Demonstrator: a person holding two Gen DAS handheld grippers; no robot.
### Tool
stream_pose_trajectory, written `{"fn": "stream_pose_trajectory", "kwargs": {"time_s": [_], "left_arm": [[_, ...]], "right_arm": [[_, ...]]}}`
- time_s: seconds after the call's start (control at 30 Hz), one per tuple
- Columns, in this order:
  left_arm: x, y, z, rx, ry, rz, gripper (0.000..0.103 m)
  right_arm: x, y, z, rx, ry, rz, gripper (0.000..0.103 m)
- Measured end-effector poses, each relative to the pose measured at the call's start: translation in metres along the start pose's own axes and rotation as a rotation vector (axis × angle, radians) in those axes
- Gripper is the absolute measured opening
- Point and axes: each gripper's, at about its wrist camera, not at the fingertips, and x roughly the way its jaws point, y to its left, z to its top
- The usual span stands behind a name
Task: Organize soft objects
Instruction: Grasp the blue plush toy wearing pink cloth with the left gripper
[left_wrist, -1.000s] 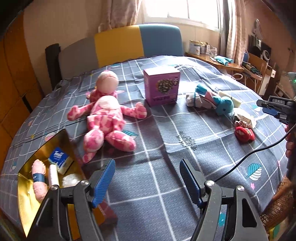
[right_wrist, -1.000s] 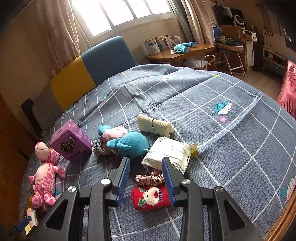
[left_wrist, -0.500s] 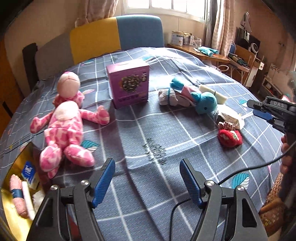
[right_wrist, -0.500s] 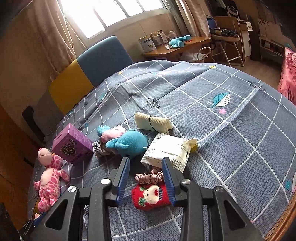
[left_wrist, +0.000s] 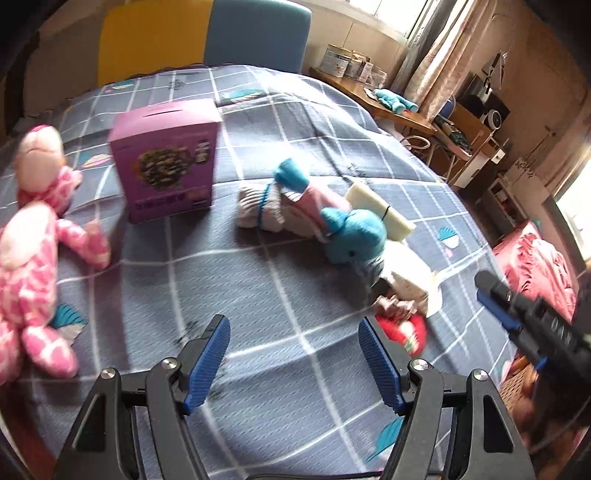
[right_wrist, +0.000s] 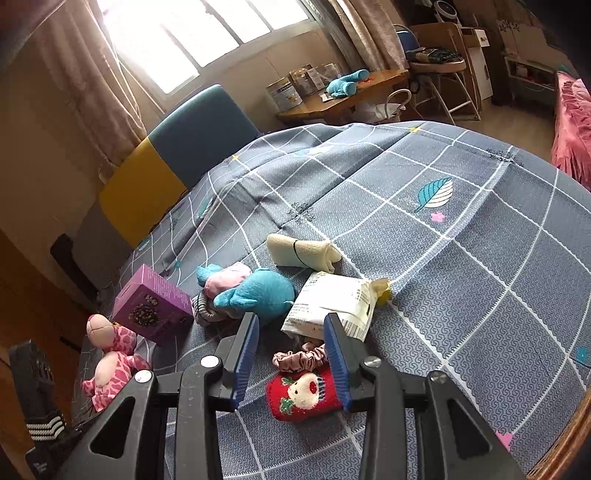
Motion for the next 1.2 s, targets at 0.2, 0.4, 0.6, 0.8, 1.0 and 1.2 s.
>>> {"fn": "stream_pose_trajectory", "kwargs": {"time_s": [0.2,0.4,0.6,0.8,1.0,1.2], "left_arm": [[0.036,-0.027,0.043,-0.065,0.041,-0.087,0.073],[0.074,-0.047,0.085,-0.072,0.024,-0.034,0.086],[0.118,-0.040,0.105,-0.085,0.041,0.053,0.083],[0.132,-0.055,0.102,0.061,0.014,0.099,0.022],[0.089,-0.054,0.093,0.128,-0.092,0.011,0.018],[0.012,-0.032,0.059,0.133,-0.139,-0.110,0.018]], "right_arm": [[0.001,-0.010,0.002,0.058,0.013,0.023,0.041],[0.006,-0.011,0.001,0.070,0.042,0.058,0.041],[0.014,-0.012,-0.001,0.086,0.086,0.093,0.042],[0.022,-0.009,-0.004,0.080,0.127,0.106,0.042],[0.020,-0.014,-0.004,0.100,0.120,0.104,0.042],[0.015,-0.017,-0.002,0.108,0.093,0.082,0.042]]}}
